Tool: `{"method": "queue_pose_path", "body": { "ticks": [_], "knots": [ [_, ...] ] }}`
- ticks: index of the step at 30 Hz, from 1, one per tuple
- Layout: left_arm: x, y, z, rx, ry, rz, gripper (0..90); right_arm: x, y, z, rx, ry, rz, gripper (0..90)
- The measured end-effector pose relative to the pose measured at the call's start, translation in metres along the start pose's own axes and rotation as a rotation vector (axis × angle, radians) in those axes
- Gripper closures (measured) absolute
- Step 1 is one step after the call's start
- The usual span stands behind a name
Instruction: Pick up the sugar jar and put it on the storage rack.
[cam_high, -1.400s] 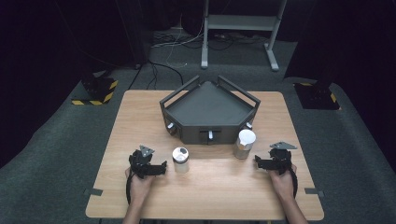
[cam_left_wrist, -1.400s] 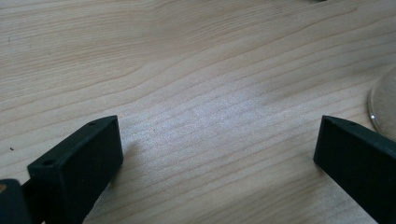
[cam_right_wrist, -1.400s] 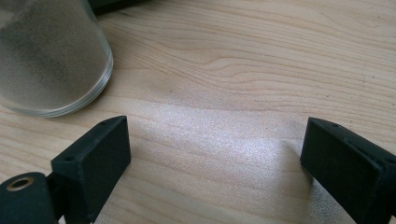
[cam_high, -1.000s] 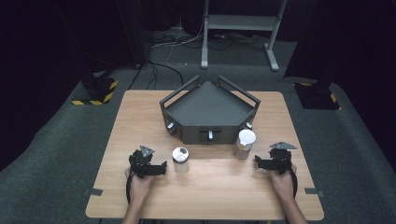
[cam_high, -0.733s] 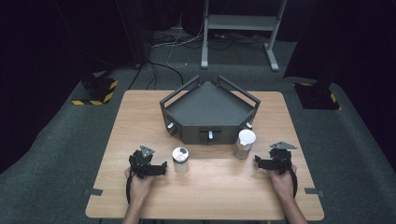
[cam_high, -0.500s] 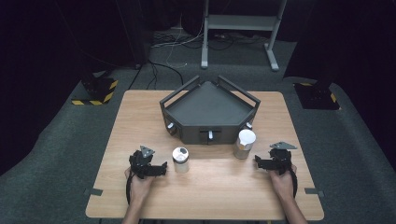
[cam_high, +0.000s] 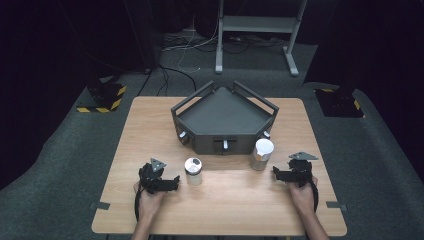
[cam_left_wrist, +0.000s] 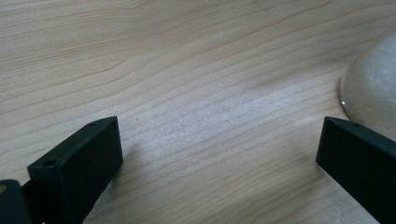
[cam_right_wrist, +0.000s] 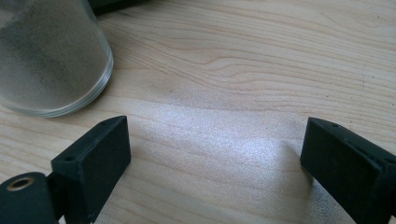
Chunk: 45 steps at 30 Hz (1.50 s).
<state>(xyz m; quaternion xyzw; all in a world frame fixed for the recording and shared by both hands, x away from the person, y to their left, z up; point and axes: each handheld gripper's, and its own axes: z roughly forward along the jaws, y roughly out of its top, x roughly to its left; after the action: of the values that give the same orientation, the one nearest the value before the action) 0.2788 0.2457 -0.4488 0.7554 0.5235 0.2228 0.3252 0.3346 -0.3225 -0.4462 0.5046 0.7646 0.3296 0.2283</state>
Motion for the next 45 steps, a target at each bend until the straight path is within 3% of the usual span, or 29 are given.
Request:
{"method": "queue_pose_path", "body": {
  "ticks": [9,19,45],
  "knots": [
    [-0.004,-0.003,-0.009,-0.021,-0.025,0.022,0.5,0.0,0.0,0.0,0.0,0.0,0.0,8.1],
    [-0.006,-0.007,-0.014,-0.051,-0.089,0.032,0.5,0.0,0.0,0.0,0.0,0.0,0.0,8.1],
    [-0.029,-0.003,-0.003,-0.059,-0.164,0.099,1.2,0.0,0.0,0.0,0.0,0.0,0.001,8.1]
  ]
}}
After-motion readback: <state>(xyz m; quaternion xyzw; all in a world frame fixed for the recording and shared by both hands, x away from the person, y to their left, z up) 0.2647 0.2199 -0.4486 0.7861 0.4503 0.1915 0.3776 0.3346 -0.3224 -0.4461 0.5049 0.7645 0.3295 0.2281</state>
